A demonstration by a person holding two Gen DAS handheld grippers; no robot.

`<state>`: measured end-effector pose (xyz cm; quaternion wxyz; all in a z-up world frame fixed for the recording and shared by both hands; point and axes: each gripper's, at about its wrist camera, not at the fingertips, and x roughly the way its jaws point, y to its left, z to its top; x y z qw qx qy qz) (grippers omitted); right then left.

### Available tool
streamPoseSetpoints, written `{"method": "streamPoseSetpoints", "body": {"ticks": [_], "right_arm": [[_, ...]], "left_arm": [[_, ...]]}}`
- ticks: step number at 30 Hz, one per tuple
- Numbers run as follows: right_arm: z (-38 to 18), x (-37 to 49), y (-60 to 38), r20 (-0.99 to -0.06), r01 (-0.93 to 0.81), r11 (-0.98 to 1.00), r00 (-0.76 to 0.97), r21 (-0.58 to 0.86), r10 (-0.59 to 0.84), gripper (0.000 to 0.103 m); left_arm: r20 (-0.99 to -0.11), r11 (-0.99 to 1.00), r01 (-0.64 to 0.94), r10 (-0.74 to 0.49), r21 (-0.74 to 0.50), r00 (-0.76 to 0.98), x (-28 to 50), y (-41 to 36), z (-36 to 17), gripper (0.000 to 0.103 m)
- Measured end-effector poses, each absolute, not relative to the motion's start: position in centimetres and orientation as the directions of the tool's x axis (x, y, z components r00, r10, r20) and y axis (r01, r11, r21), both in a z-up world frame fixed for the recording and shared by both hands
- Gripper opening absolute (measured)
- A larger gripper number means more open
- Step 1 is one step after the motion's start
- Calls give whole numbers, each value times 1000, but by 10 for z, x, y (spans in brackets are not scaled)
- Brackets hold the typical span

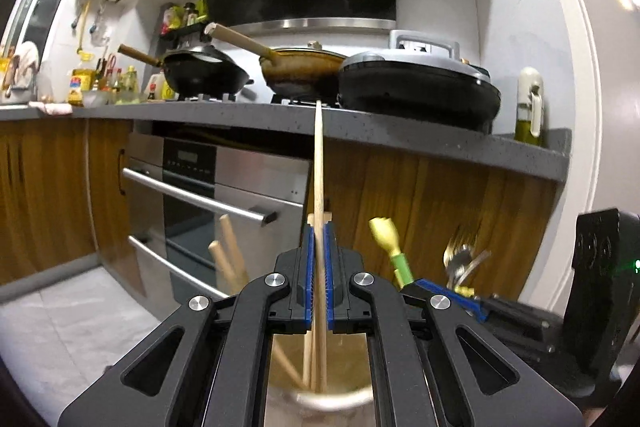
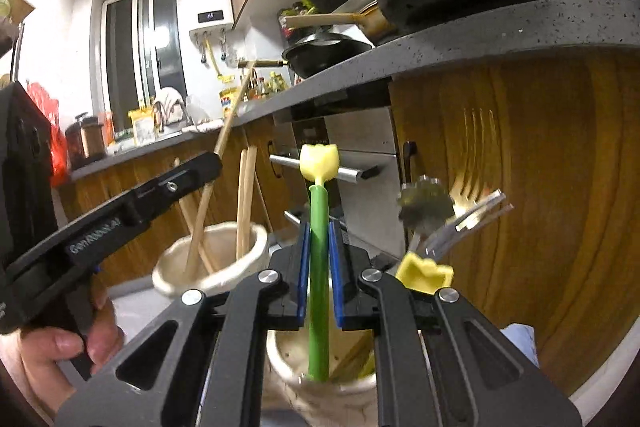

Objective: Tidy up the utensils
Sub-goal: 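Carry the chopstick over the tall cup while the right tool carries the green spoon over the short cup, then release the chopstick into the tall cup while the right tool releases the green spoon into the short cup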

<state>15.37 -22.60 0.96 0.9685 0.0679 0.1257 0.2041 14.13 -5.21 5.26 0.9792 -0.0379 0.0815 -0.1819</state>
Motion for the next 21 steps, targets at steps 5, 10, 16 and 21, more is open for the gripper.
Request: {"method": "streamPoseSetpoints", "body": {"ticks": [5, 10, 16, 21], "right_arm": [[4, 139, -231, -252, -375, 908, 875, 184, 413, 10], [-4, 128, -235, -299, -357, 916, 867, 185, 398, 9], [-7, 121, -240, -314, -344, 917, 864, 204, 394, 10], [-7, 118, -242, -319, -343, 915, 861, 212, 396, 17]], "left_arm": [[-198, 929, 361, -369, -78, 908, 125, -45, 44, 5], [-264, 935, 350, -352, -58, 898, 112, -40, 32, 5], [-273, 937, 346, -345, -47, 898, 102, -40, 28, 6], [-285, 936, 350, -346, -39, 894, 101, -42, 31, 12]]}}
